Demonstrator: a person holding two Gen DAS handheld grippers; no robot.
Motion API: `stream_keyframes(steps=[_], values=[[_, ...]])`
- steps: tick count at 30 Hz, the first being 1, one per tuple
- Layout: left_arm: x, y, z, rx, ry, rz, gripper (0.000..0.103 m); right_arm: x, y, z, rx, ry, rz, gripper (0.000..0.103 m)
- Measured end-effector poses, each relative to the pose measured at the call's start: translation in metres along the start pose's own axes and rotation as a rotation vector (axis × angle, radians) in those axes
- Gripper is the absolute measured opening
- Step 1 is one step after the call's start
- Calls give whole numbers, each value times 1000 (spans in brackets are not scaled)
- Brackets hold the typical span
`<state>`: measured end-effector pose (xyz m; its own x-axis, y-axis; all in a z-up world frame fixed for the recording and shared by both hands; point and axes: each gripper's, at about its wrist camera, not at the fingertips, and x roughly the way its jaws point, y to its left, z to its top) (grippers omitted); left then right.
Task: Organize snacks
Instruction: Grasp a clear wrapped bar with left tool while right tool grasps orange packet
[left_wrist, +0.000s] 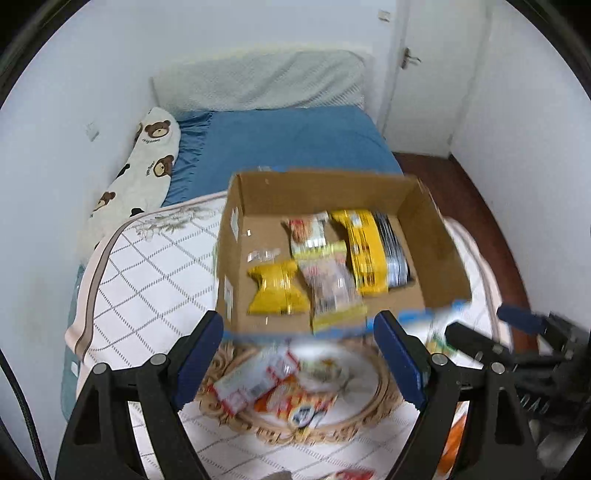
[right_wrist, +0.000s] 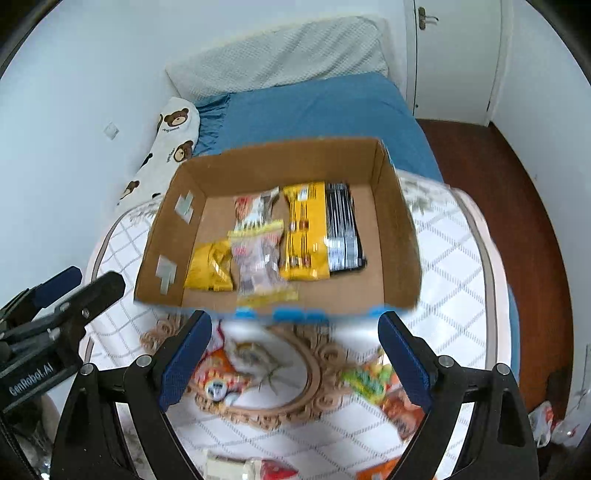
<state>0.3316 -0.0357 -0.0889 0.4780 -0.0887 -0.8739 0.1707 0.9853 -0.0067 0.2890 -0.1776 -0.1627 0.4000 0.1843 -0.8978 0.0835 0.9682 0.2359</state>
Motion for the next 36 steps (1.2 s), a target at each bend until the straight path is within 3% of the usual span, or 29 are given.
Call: stream_keyframes(steps=[4, 11, 14, 17, 20, 21, 22, 23, 27, 30, 33, 36], values=[[14, -19, -61, 163, 103, 8, 83, 8, -18, -53, 42, 93, 25, 94], [72, -56, -211, 557, 456, -49, 83, 34, -71, -150, 214, 253, 34, 94], [95, -64, -261, 694, 550, -38, 83, 41, -107, -185, 350, 283, 26, 94], [120, -67, -293, 755, 644, -37, 83, 45, -140, -216, 483, 296, 14, 94], [137, -71, -310, 781, 674, -21, 83, 58, -161, -238, 568, 322, 4, 94], [139, -72, -310, 772, 666, -22, 79, 64, -166, -243, 580, 334, -4, 94], [140, -73, -310, 761, 656, -29, 66, 69, -171, -246, 590, 342, -13, 94], [140, -73, -307, 737, 645, -26, 60, 75, -172, -249, 594, 353, -17, 94], [142, -64, -289, 614, 631, 25, 55, 99, -175, -249, 600, 379, -62, 93], [148, -40, -272, 398, 653, 38, 55, 121, -169, -245, 573, 400, -104, 72], [157, -9, -258, 164, 680, 27, 55, 140, -150, -235, 462, 407, -160, 64], [162, 22, -249, -56, 680, 5, 55, 154, -119, -223, 329, 418, -159, 61]])
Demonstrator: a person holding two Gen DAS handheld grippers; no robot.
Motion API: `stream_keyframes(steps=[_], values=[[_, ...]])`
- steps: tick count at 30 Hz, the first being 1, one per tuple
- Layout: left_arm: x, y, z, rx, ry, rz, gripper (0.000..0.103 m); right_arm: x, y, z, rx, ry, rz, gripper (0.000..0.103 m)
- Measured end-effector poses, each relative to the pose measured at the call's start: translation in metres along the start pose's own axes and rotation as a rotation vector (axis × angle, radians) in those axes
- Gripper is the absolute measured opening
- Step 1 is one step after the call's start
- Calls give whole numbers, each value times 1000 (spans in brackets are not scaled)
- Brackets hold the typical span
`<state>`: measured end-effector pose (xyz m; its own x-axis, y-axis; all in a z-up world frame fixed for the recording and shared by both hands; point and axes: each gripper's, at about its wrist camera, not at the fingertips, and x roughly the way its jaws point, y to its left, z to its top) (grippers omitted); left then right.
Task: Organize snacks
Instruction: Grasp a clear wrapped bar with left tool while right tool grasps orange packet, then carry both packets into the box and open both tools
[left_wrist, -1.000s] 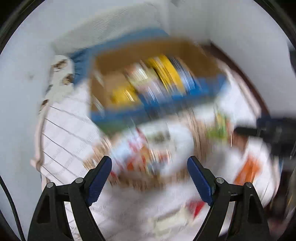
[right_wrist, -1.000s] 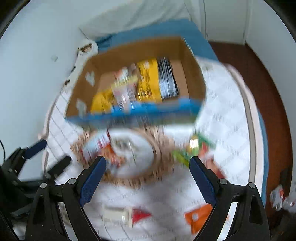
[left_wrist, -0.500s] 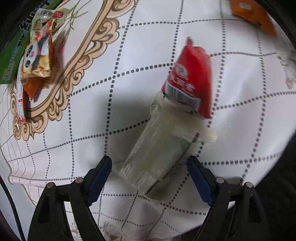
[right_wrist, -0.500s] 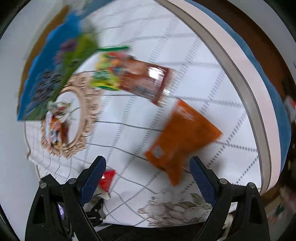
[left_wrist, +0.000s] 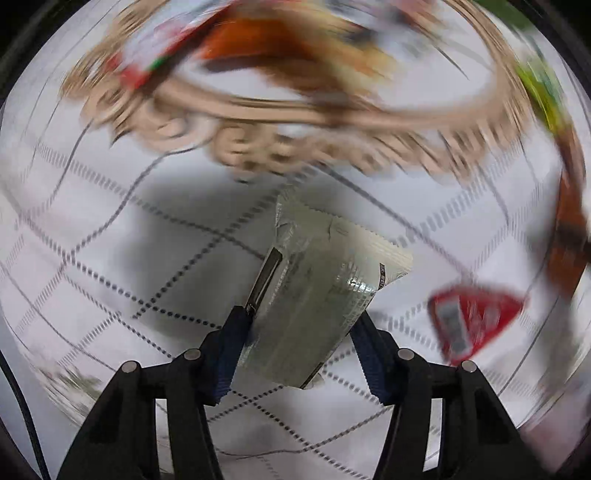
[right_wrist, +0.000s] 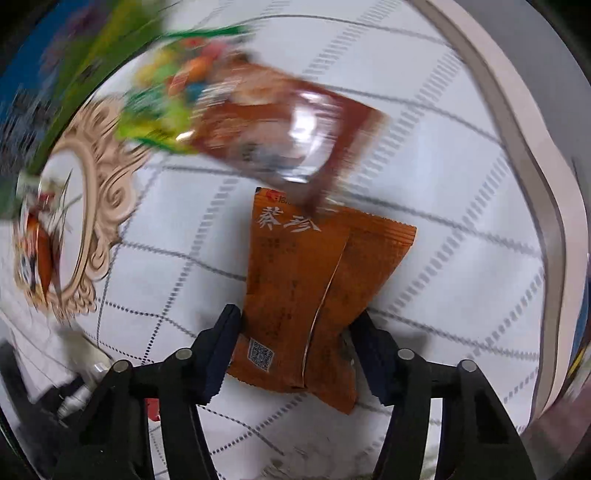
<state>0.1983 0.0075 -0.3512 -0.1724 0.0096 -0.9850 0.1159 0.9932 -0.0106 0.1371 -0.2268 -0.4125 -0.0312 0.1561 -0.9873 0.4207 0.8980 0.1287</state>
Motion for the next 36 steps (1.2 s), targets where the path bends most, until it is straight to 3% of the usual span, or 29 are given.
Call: stream_keyframes(steps=[4, 7, 9, 10, 13, 17, 19, 20, 21, 24, 30, 36], values=[[-2, 26, 10, -170, -9, -85, 55, 8, 56, -3, -242, 8, -12, 59], [-6, 32, 15, -181, -23, -129, 55, 15, 85, -10, -369, 58, 2, 61], [-2, 28, 16, -118, -13, -125, 60, 14, 90, -12, -375, 54, 15, 80], [0, 30, 19, -96, -5, -112, 62, 13, 90, -13, -364, 51, 21, 82], [11, 23, 22, -39, 18, -75, 62, 13, 85, -10, -299, 66, 50, 83], [8, 4, 19, -52, -37, -26, 61, 18, 72, -6, -202, 57, 58, 83], [4, -5, 9, -75, -66, -2, 58, 18, 73, -4, -187, 36, 42, 82], [3, -8, 7, -88, -82, 7, 58, 18, 72, -1, -196, 25, 15, 75], [1, -10, 7, -94, -92, 15, 57, 20, 76, -1, -219, 11, -26, 59], [-14, -20, 11, -97, -120, 27, 57, 20, 83, -8, -261, -20, -53, 57], [-62, -29, 10, -94, -184, -13, 57, -10, 85, -23, -244, -60, 57, 52], [-138, -45, 22, -80, -272, -135, 57, -72, 83, -15, -263, -123, 168, 52]])
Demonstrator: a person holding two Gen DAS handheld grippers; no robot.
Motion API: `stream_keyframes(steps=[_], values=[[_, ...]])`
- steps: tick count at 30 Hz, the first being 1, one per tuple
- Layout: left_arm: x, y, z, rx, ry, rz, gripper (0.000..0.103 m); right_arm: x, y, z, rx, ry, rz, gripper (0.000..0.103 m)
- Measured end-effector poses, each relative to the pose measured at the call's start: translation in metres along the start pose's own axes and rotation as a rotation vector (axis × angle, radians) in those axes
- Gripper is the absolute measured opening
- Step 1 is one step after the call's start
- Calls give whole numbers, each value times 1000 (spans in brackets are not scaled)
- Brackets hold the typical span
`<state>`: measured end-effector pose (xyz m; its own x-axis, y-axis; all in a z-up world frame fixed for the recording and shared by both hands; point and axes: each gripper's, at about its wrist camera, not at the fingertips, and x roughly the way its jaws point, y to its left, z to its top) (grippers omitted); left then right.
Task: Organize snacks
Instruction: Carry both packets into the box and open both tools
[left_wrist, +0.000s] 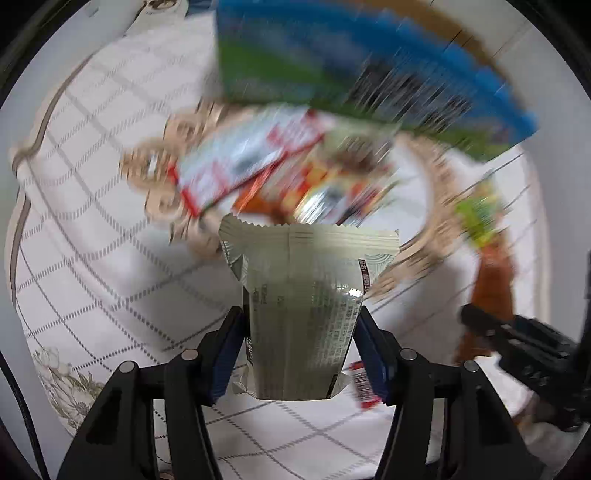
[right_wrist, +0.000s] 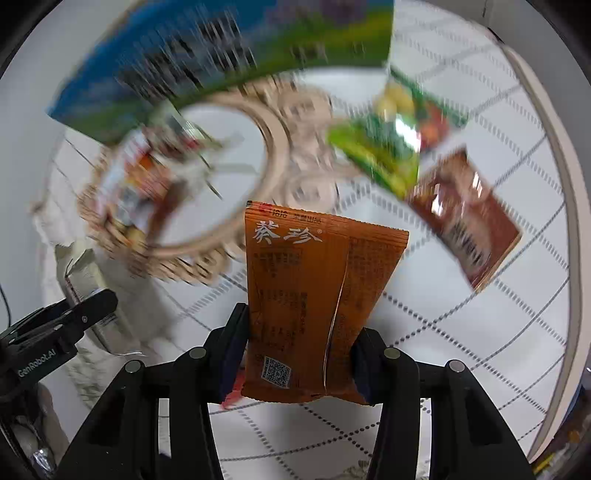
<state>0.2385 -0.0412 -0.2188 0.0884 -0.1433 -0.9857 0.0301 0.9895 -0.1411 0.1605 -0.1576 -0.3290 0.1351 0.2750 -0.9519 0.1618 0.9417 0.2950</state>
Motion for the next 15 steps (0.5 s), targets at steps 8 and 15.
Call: stream_keyframes(steps=[8, 15], values=[[-89, -24, 89, 42, -140, -112, 57, -112, 21, 95, -63, -193, 69, 52], [-90, -29, 201, 81, -183, 11, 57, -136, 28, 221, -146, -244, -143, 52]])
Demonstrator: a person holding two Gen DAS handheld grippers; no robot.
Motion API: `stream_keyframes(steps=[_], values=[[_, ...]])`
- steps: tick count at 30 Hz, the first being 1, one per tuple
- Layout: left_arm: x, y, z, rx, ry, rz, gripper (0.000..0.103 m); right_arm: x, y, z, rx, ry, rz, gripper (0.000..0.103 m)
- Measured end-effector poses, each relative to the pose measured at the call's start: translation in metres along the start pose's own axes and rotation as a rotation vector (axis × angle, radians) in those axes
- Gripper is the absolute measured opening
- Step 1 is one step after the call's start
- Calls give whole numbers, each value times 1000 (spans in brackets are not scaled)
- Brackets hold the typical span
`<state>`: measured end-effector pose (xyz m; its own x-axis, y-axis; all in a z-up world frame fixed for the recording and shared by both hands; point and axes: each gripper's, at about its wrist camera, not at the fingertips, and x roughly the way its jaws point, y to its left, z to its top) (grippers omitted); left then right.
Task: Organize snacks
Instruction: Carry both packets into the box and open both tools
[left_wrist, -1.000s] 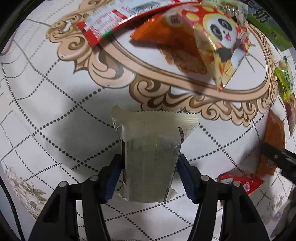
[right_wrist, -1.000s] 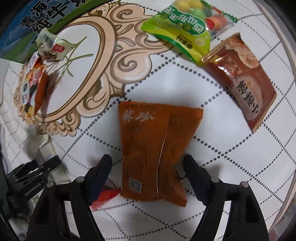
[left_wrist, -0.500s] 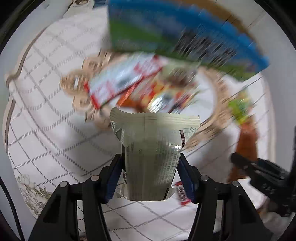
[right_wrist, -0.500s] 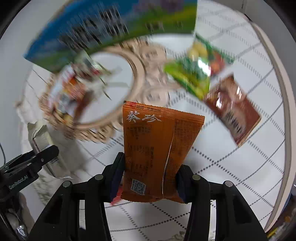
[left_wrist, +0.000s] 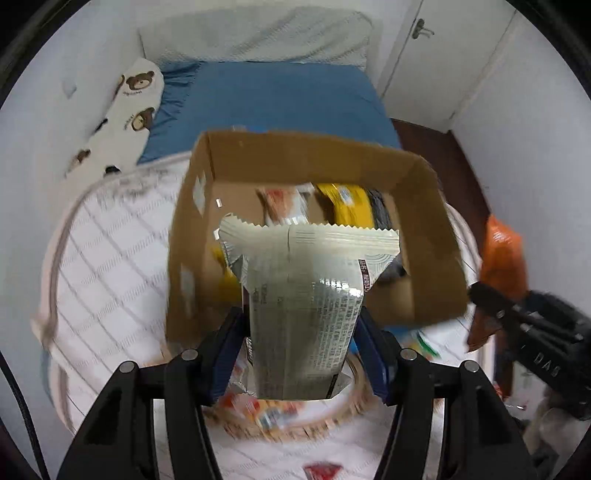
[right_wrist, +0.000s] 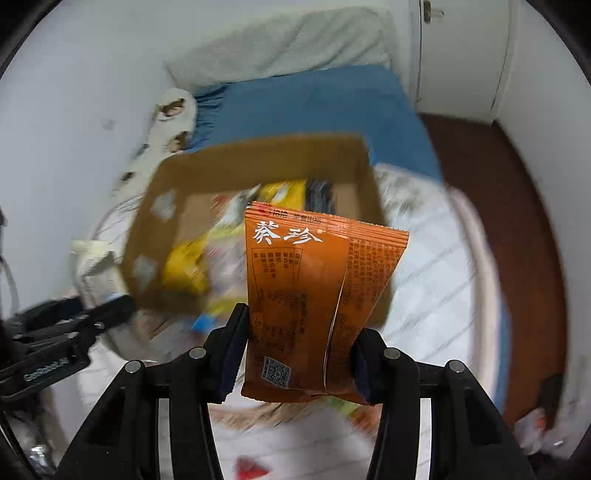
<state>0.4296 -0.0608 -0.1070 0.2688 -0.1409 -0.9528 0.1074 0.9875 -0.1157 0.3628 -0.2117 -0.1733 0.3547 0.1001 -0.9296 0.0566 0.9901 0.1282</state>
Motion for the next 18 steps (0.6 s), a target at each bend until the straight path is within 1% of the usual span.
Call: stream_keyframes(steps=[1, 2, 6, 9, 13, 14, 16, 17, 18], values=[[4, 0, 11, 0, 9, 15, 57, 7, 1, 13, -22, 15, -35, 52], [14, 0, 30, 4, 28, 36, 57, 20, 2, 31, -44, 34, -76, 52], [61, 14, 73, 4, 99, 99, 57, 65, 4, 85, -104, 117, -195, 52], [93, 25, 95, -25, 163, 131, 57, 95, -2, 107, -127, 168, -248, 52], [127, 37, 117, -27, 203, 171, 59, 121, -1, 120, -161, 213, -315, 53], [137, 39, 121, -19, 226, 176, 59, 129, 1, 122, -171, 220, -333, 56], [150, 42, 126, -13, 246, 181, 59, 139, 3, 127, -184, 239, -351, 67], [156, 45, 130, -22, 243, 182, 60, 144, 3, 129, -190, 243, -352, 80], [158, 46, 131, -28, 244, 181, 67, 146, 3, 131, -192, 237, -352, 84]])
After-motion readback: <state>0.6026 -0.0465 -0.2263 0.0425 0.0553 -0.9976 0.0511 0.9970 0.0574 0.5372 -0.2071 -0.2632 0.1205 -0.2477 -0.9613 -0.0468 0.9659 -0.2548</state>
